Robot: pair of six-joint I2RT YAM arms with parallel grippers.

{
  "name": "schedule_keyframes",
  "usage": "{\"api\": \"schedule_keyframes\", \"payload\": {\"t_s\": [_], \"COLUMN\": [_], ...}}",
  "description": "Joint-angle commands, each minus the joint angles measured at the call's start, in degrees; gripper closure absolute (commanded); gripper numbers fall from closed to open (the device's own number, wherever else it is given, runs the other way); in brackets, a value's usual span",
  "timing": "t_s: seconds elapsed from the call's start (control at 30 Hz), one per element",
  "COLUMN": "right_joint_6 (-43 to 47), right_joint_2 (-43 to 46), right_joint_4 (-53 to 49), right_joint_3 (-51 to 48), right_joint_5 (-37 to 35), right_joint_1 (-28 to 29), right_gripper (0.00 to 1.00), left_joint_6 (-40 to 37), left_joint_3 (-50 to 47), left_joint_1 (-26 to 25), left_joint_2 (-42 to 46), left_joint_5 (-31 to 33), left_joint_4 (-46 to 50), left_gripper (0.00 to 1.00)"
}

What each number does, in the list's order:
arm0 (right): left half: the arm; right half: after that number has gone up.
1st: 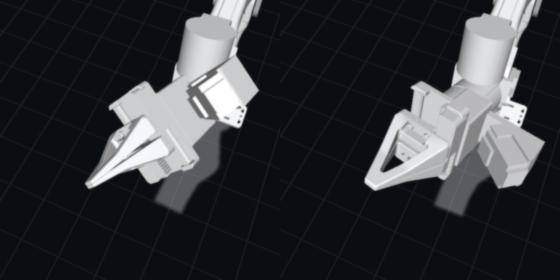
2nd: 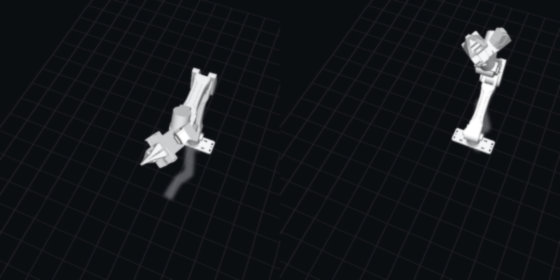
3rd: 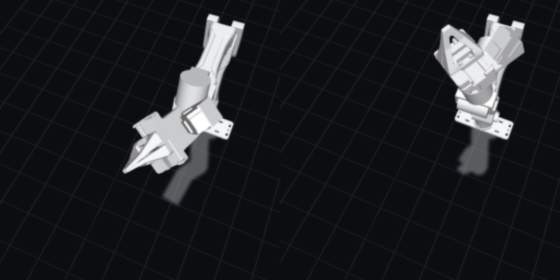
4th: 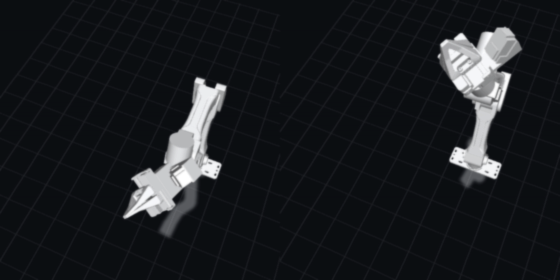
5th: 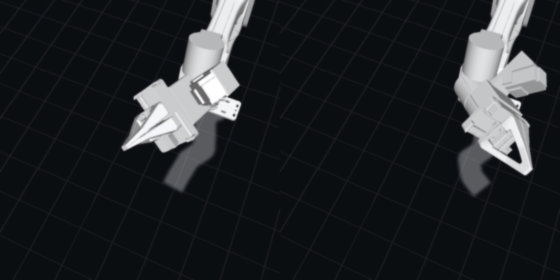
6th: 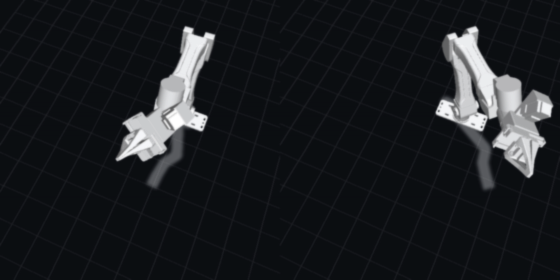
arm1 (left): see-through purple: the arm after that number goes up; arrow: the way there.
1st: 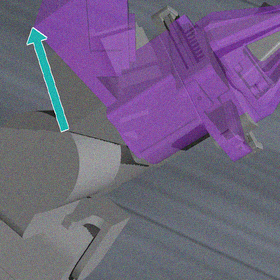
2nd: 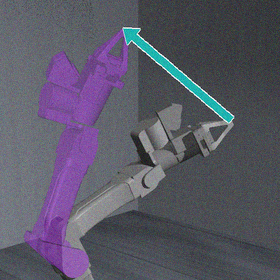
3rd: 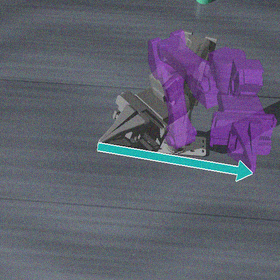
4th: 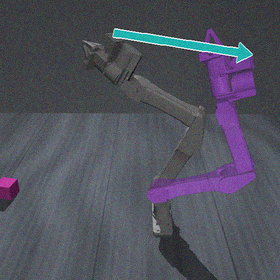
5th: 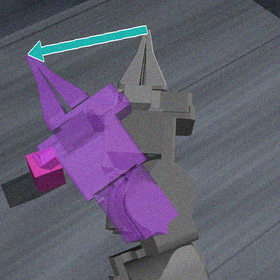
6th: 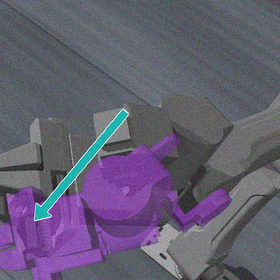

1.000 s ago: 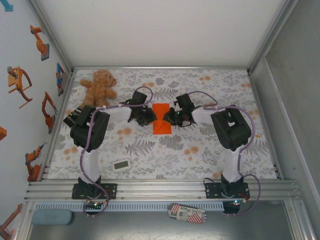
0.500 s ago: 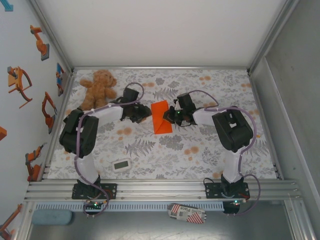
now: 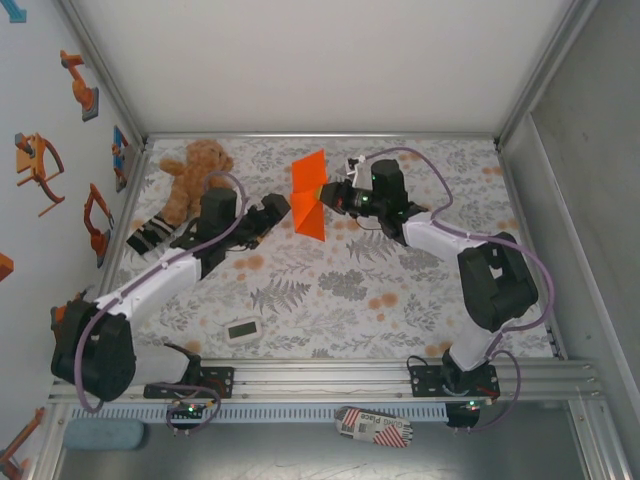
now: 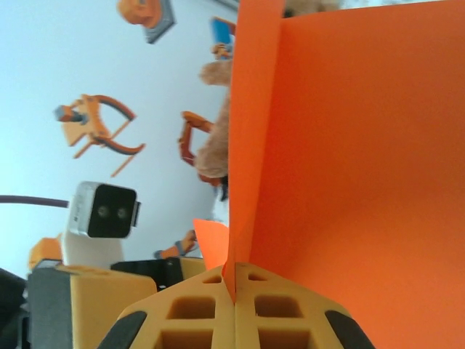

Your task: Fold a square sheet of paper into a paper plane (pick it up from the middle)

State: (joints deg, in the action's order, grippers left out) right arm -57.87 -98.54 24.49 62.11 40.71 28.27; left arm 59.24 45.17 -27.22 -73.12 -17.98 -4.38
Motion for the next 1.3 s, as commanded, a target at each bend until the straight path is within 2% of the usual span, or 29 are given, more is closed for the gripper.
{"api": "schedule_keyframes", "payload": {"t_s": [0.0, 0.13, 0.37, 0.5, 0.67, 0.87, 1.27], "right_joint_6": [-6.55, -12.17, -15.54, -16.13, -16.27, -16.49, -16.63], "right_joint_2": [0.51, 0.12, 0.71, 1.24, 1.68, 1.77, 1.67], "right_joint_4": [8.23, 14.18, 16.64, 16.75, 16.73, 16.73, 16.69], "right_joint_3": [2.41, 2.98, 3.03, 2.94, 2.48, 1.72, 0.77], "right_joint_5": [5.36, 7.18, 8.25, 8.43, 8.33, 8.33, 8.15], "right_joint_1": [-0.23, -0.23, -0.21, -0.41, -0.84, -1.28, -2.08], "right_gripper": [1.0, 1.0, 1.0, 1.0, 1.0, 1.0, 0.98], "left_joint_6": [3.26, 4.43, 5.27, 5.77, 5.78, 6.41, 5.32], "left_joint_3": [-0.69, -0.45, 2.68, 2.62, 2.21, 2.21, 2.64], "left_joint_1": [-0.87, -2.05, -2.57, -2.44, -2.25, -2.0, -1.74], "left_joint_2": [3.5, 3.93, -0.31, -0.8, -0.94, -1.54, -2.92], "left_joint_5": [-2.24, -3.23, -7.6, -8.57, -8.81, -9.69, -10.28], "left_joint_4": [-7.52, -10.4, -14.73, -19.39, -21.43, -23.12, -22.78], "left_gripper": [0.04, 0.04, 0.01, 0.11, 0.33, 0.54, 0.8]}}
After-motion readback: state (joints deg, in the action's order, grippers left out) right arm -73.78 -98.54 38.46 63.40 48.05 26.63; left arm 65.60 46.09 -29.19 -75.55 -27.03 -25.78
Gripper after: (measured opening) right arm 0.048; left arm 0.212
